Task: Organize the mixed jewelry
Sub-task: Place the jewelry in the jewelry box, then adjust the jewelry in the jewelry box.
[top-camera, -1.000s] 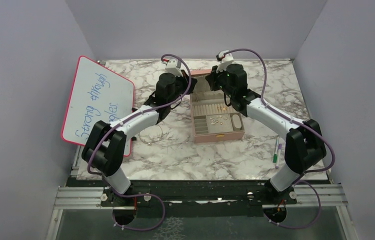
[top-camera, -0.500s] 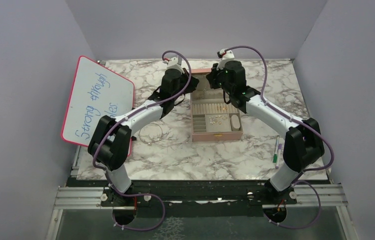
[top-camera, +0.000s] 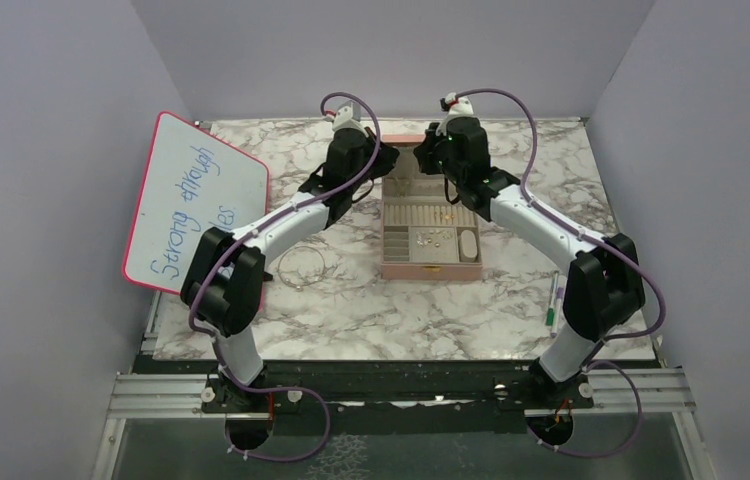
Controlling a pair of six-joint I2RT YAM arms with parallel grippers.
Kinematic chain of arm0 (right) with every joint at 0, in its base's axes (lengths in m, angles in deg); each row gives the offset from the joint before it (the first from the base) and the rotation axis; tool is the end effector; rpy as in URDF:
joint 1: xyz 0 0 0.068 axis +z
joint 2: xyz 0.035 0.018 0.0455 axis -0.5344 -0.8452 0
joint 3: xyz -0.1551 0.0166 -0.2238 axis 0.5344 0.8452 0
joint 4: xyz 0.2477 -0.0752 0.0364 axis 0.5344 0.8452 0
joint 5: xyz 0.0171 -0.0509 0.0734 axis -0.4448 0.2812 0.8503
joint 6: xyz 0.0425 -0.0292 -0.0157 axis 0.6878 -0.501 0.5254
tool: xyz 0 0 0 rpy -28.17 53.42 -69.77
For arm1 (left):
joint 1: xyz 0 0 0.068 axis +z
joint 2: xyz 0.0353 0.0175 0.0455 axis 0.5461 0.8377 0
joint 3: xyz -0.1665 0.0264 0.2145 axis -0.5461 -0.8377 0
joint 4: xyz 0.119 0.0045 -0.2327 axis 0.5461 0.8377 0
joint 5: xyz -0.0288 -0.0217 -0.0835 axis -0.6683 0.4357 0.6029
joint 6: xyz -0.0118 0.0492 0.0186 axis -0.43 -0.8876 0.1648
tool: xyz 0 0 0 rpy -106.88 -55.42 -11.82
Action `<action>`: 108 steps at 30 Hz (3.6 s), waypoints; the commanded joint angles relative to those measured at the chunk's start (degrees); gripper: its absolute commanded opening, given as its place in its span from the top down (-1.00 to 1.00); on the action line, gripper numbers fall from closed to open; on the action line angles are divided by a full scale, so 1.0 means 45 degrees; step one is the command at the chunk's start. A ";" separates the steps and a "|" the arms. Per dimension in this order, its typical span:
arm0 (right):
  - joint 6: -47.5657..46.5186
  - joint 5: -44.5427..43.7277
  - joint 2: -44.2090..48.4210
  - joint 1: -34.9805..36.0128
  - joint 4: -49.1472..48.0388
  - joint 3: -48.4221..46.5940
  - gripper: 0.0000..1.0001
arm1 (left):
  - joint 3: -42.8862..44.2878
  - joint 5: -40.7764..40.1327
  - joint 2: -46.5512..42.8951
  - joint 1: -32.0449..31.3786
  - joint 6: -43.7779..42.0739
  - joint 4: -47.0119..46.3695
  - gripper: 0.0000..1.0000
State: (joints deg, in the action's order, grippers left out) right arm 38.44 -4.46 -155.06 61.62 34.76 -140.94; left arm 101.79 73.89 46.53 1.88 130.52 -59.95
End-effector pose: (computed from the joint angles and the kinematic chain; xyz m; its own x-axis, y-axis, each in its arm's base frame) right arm 0.3580 0.1956 0.3177 -0.3558 0.1354 -0.9247 -0.2817 0.9279 0.2443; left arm 0.3636 -0.2173 0.2976 -0.4460 -0.5513 -0.7051 0.1996 0.7067 -0.6788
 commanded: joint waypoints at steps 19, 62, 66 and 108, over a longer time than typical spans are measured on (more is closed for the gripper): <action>0.2333 -0.2840 -0.0653 -0.0090 0.2068 -0.1077 0.87 | 0.1748 -0.0452 0.1121 0.0044 0.0951 0.0579 0.89; 1.4349 -0.3431 0.1281 -0.0316 0.2863 0.2671 -0.11 | -0.0877 0.1629 -0.1371 -0.0262 -0.3699 0.1777 -0.30; 1.5374 -0.3554 0.0558 -0.0441 0.3627 0.1802 -0.11 | -0.0830 0.1659 -0.1030 -0.0325 -0.3663 0.1626 -0.31; 1.2257 0.0161 -0.0848 -0.1262 0.1294 0.3091 0.98 | 0.1420 -0.0625 0.2582 -0.1250 -0.2020 0.2318 -0.08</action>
State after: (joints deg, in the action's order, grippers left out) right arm 97.71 -7.89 -160.02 55.83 41.36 -129.66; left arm 106.90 72.03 57.40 -3.45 121.13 -49.72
